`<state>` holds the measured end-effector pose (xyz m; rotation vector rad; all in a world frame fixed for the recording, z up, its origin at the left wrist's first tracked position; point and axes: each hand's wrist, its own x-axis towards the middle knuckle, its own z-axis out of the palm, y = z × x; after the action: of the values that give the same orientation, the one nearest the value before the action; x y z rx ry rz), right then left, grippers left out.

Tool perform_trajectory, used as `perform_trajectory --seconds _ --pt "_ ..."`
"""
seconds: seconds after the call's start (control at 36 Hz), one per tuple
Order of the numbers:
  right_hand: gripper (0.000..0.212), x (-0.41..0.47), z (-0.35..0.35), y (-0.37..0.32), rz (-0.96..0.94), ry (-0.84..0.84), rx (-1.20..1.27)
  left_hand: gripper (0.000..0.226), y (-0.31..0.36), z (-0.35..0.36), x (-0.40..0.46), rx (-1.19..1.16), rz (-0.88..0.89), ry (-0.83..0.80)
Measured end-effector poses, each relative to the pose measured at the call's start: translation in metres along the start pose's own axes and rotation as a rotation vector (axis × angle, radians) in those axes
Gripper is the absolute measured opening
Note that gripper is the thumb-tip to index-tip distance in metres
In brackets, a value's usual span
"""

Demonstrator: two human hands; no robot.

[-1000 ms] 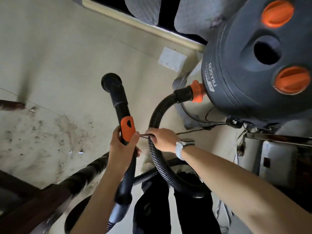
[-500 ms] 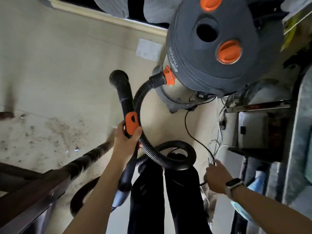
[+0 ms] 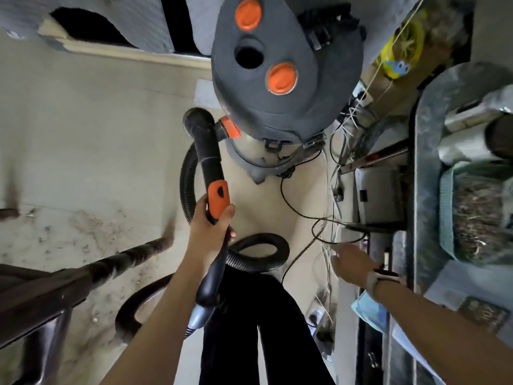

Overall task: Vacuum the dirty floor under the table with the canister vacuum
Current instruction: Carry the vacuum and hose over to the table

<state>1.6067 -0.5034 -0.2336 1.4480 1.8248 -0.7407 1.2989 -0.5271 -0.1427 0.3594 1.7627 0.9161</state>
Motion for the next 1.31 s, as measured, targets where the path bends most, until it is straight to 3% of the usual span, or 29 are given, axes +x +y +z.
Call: perform_trajectory --seconds 0.06,0.17,0.31,0.42,0.53,0.61,0.67,0.72,0.81,0.89,0.94,1.06,1.17,1.25,1.31 --pt "0.046 -0.007 -0.015 -0.027 -0.018 -0.037 0.311 0.035 0.012 0.006 -0.011 0.005 0.028 -0.031" --pt "0.035 -0.024 -0.070 -0.081 -0.144 0.128 0.734 0.023 0.042 0.013 -0.026 0.027 0.109 -0.092" --pt "0.028 -0.048 -0.160 -0.138 -0.179 0.112 1.303 0.008 0.079 0.003 -0.036 0.071 0.208 -0.172" --pt "0.046 -0.059 -0.232 -0.173 -0.331 0.022 1.570 0.009 0.102 -0.015 -0.037 0.161 0.276 -0.253" --pt "0.031 -0.062 -0.280 -0.208 -0.337 0.022 1.713 0.008 0.119 -0.036 -0.034 0.251 0.327 -0.330" --pt "0.015 -0.056 -0.299 -0.229 -0.374 0.119 1.639 0.009 0.126 -0.053 -0.024 0.270 0.350 -0.279" --pt "0.009 -0.051 -0.313 -0.241 -0.390 0.169 1.632 0.024 0.127 -0.065 -0.012 0.342 0.402 -0.182" --pt "0.012 -0.046 -0.328 -0.250 -0.399 0.242 1.620 0.037 0.129 -0.075 -0.001 0.399 0.426 -0.090" --pt "0.015 -0.036 -0.346 -0.259 -0.481 0.288 1.479 0.040 0.139 -0.081 0.014 0.349 0.444 -0.028" --pt "0.021 -0.014 -0.351 -0.252 -0.420 0.305 1.315 0.038 0.146 -0.078 0.027 0.282 0.407 0.024" --pt "0.016 0.006 -0.344 -0.232 -0.380 0.442 1.144 0.031 0.145 -0.075 0.033 0.179 0.355 0.033" --pt "0.027 0.050 -0.323 -0.172 -0.307 0.696 0.528 0.024 0.132 -0.066 0.043 0.070 0.306 0.030" --pt "0.027 0.077 -0.312 -0.142 -0.440 0.655 0.140 0.020 0.124 -0.044 0.051 0.099 0.294 -0.032" --pt "0.026 0.092 -0.308 -0.133 -0.541 0.594 0.078 0.038 0.128 -0.021 0.058 0.089 0.255 -0.009" --pt "0.027 0.099 -0.309 -0.129 -0.551 0.611 0.046 0.023 0.134 -0.008 0.065 0.066 0.240 0.043"
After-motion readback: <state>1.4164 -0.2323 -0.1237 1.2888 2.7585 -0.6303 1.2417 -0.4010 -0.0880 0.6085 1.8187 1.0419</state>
